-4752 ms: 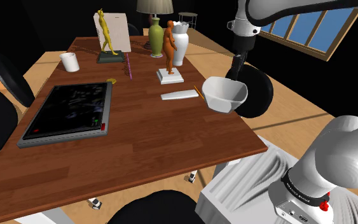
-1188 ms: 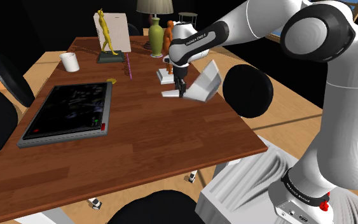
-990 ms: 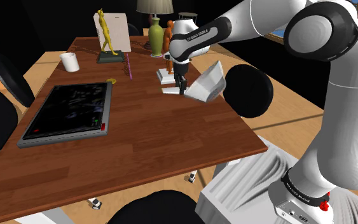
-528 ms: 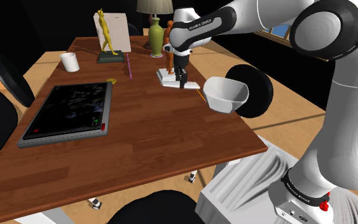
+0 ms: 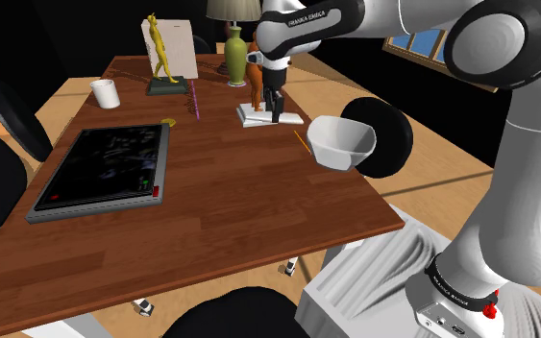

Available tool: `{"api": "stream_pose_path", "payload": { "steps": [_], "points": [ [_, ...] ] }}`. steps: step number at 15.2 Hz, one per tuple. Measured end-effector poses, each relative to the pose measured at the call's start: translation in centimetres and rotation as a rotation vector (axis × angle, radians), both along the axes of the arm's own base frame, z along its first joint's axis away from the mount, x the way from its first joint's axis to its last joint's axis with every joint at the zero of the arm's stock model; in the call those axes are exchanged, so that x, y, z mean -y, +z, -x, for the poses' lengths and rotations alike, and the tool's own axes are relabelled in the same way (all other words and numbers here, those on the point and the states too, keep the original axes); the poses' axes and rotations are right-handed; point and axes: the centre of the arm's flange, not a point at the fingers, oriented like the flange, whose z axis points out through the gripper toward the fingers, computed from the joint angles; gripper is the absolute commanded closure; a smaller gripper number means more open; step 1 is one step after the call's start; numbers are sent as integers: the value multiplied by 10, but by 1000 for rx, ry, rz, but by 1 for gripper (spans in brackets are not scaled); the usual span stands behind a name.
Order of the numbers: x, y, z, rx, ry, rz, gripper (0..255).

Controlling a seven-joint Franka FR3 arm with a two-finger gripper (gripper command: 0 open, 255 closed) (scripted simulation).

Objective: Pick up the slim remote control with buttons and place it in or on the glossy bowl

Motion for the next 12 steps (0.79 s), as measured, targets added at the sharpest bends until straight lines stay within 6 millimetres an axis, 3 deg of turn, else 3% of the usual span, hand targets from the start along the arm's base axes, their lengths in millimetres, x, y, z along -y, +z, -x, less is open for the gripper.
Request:
{"api": "stream_pose_path", "payload": {
  "steps": [12],
  "points": [
    [1, 64, 1, 0, 0, 0, 255]
  ]
}}
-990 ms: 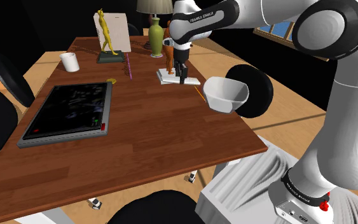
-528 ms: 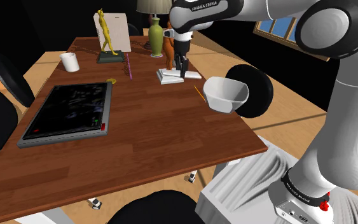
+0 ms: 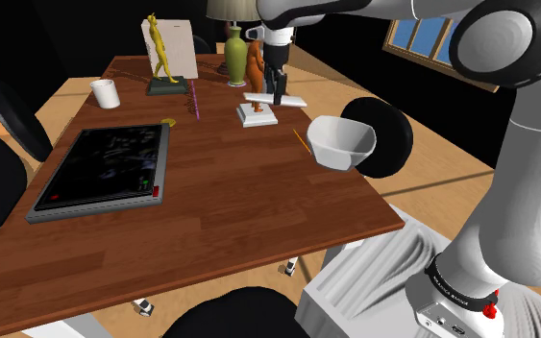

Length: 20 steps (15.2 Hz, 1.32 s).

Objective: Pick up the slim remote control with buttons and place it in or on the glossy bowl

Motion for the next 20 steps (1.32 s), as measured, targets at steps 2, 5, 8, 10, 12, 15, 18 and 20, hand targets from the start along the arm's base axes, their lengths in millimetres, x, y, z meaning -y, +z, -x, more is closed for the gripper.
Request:
{"api": "stream_pose_path", "payload": {
  "steps": [2, 5, 8, 10, 12, 15, 18, 20],
  "points": [
    [3, 6, 4, 0, 0, 0, 255],
    [18, 10, 36, 0, 0, 0, 255],
    [38, 5, 69, 0, -1, 0, 255],
    [48, 8, 94, 0, -1, 0, 255],
    [64, 8, 113, 0, -1, 0, 255],
    [78, 6, 151, 0, -1, 0, 255],
    [99, 10, 187, 0, -1, 1, 255],
    [107, 3, 199, 0, -1, 0, 255]
  ]
}}
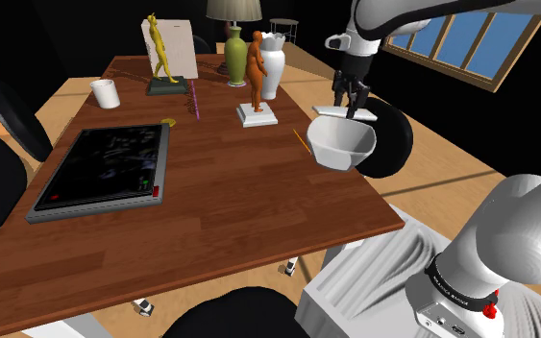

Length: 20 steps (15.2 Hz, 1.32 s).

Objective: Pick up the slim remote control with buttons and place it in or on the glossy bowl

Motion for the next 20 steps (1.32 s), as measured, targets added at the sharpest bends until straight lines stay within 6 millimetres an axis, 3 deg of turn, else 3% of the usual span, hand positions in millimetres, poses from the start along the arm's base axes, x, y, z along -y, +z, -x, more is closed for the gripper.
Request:
{"api": "stream_pose_path", "payload": {
  "steps": [12, 19, 20],
  "points": [
    [2, -60, 3, 1, 1, 0, 255],
    [2, -63, 4, 6, 1, 0, 255],
    [2, -63, 4, 5, 1, 0, 0]
  ]
}}
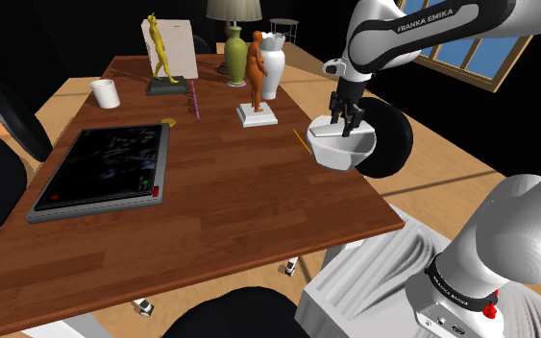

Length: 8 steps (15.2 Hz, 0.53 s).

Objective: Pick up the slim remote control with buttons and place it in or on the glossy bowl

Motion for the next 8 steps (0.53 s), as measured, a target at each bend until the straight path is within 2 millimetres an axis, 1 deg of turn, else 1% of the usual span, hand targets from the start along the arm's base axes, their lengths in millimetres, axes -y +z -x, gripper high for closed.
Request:
{"api": "stream_pose_path", "payload": {
  "steps": [6, 8],
  "points": [
    [0, -3, 0, -5, 0, 0, 0],
    [2, 13, 1, -4, 0, 0, 0]
  ]
}}
